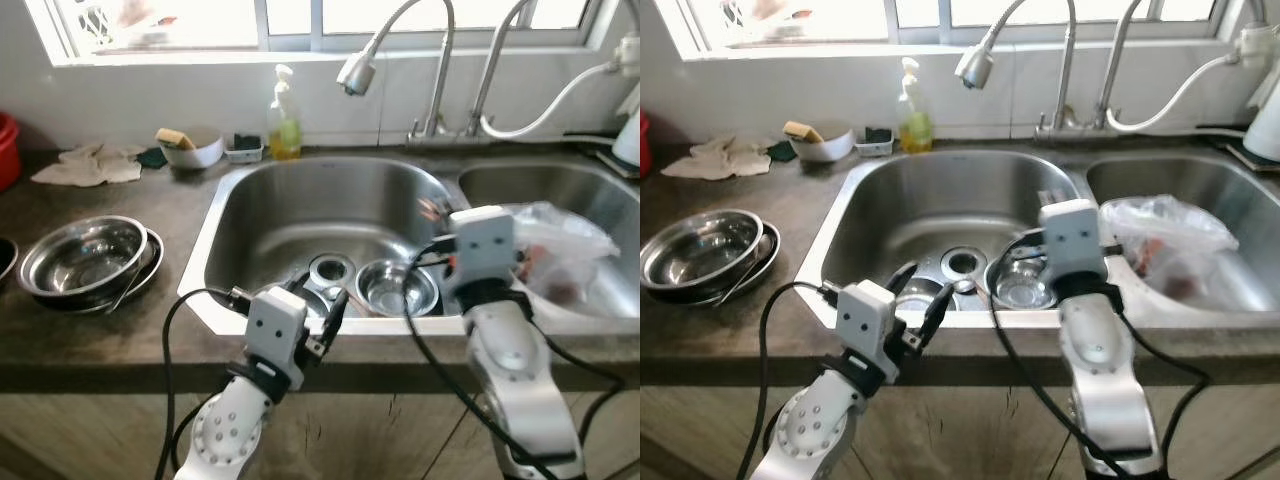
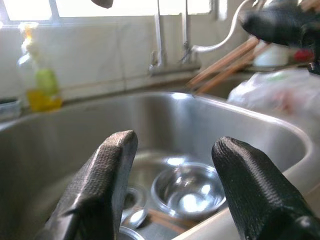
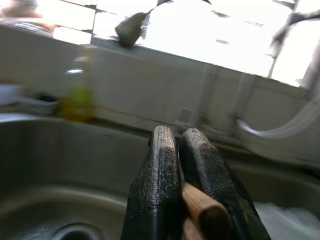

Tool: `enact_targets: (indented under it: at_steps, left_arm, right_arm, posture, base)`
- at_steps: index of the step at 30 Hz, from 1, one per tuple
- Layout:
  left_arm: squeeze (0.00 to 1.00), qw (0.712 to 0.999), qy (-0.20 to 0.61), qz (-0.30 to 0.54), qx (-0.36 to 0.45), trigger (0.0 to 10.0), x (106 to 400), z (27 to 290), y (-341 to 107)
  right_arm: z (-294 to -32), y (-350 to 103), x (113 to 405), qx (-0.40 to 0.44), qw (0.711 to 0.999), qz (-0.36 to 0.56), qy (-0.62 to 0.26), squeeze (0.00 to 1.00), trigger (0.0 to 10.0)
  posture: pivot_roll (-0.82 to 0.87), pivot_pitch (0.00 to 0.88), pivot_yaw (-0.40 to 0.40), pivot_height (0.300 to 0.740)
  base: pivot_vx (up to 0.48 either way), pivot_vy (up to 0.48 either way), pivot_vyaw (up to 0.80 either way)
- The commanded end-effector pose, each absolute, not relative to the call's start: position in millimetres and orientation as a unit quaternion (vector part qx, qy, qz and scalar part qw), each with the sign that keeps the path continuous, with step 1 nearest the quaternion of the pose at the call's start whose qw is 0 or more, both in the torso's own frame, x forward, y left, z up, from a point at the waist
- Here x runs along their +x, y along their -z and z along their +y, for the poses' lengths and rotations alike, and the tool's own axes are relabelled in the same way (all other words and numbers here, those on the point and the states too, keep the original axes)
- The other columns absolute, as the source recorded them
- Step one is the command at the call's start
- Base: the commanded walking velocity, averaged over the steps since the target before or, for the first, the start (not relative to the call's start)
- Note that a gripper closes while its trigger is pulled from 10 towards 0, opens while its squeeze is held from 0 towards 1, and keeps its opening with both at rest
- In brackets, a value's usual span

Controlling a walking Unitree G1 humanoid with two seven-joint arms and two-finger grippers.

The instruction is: Kitchen organization

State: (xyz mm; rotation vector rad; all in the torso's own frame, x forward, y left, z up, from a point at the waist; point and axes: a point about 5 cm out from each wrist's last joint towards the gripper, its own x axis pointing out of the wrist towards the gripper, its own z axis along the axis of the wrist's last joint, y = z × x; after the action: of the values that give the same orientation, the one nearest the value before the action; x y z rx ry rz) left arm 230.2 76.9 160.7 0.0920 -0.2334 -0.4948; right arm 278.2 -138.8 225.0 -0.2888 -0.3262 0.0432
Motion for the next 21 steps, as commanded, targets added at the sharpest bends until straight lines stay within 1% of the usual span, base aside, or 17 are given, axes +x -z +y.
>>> enact_targets:
  at_steps: [1,3,6,9,11,13,14,16,19,21]
  left_arm:
    - [0.0,0.963,0.237,-0.117,0.044,10.0,229,80,-162]
    - [0.0,0.964,0.237,-0.113,0.049,10.0,228,80,-162]
    - [0.0,0.964,0.238,-0.108,0.05,10.0,228,78,-162]
    - [0.0,0.964,0.239,-0.108,0.05,10.0,228,77,-162]
    - [0.0,0.964,0.241,-0.105,0.046,10.0,227,76,-161]
    - [0.0,0.964,0.241,-0.105,0.046,10.0,226,76,-160]
    - [0.0,0.964,0.241,-0.103,0.045,10.0,225,76,-160]
    - [0.0,0.964,0.241,-0.102,0.046,10.0,223,76,-159]
    - [0.0,0.964,0.242,-0.101,0.045,10.0,223,75,-160]
    - [0.0,0.965,0.24,-0.099,0.046,10.0,220,76,-160]
  right_arm:
    - [-133,-226,284,-0.166,0.975,-0.148,-0.027,0.0,10.0]
    - [-131,-225,288,-0.15,0.978,-0.139,-0.028,0.0,10.0]
    - [-137,-223,296,-0.122,0.984,-0.125,-0.026,0.0,10.0]
    - [-141,-222,301,-0.12,0.986,-0.113,-0.026,0.0,10.0]
    - [-147,-219,309,-0.113,0.99,-0.083,-0.027,0.0,10.0]
    - [-147,-219,310,-0.113,0.99,-0.081,-0.028,0.0,10.0]
    - [-149,-216,320,-0.101,0.992,-0.062,-0.035,0.0,10.0]
    - [-151,-212,329,-0.096,0.994,-0.04,-0.045,0.0,10.0]
    - [-150,-211,334,-0.091,0.994,-0.032,-0.053,0.0,10.0]
    - [-146,-209,345,-0.09,0.993,-0.01,-0.074,0.0,10.0]
  posture:
    - [0.15,0.052,-0.024,0.74]
    - [0.15,0.053,-0.024,0.74]
    - [0.15,0.054,-0.028,0.74]
    - [0.15,0.057,-0.031,0.74]
    - [0.15,0.062,-0.032,0.74]
    - [0.15,0.062,-0.032,0.74]
    - [0.16,0.072,-0.034,0.74]
    - [0.16,0.078,-0.036,0.74]
    - [0.16,0.084,-0.04,0.74]
    - [0.17,0.096,-0.045,0.74]
  base:
    - [0.0,0.0,0.8]
    - [0.0,0.0,0.0]
    - [0.0,0.0,0.0]
    - [0.0,0.0,0.0]
    - [0.0,0.0,0.0]
    - [0.0,0.0,0.0]
    - [0.0,0.0,0.0]
    - [0.0,0.0,0.0]
    - [0.0,0.0,0.0]
    - [0.0,0.0,0.0]
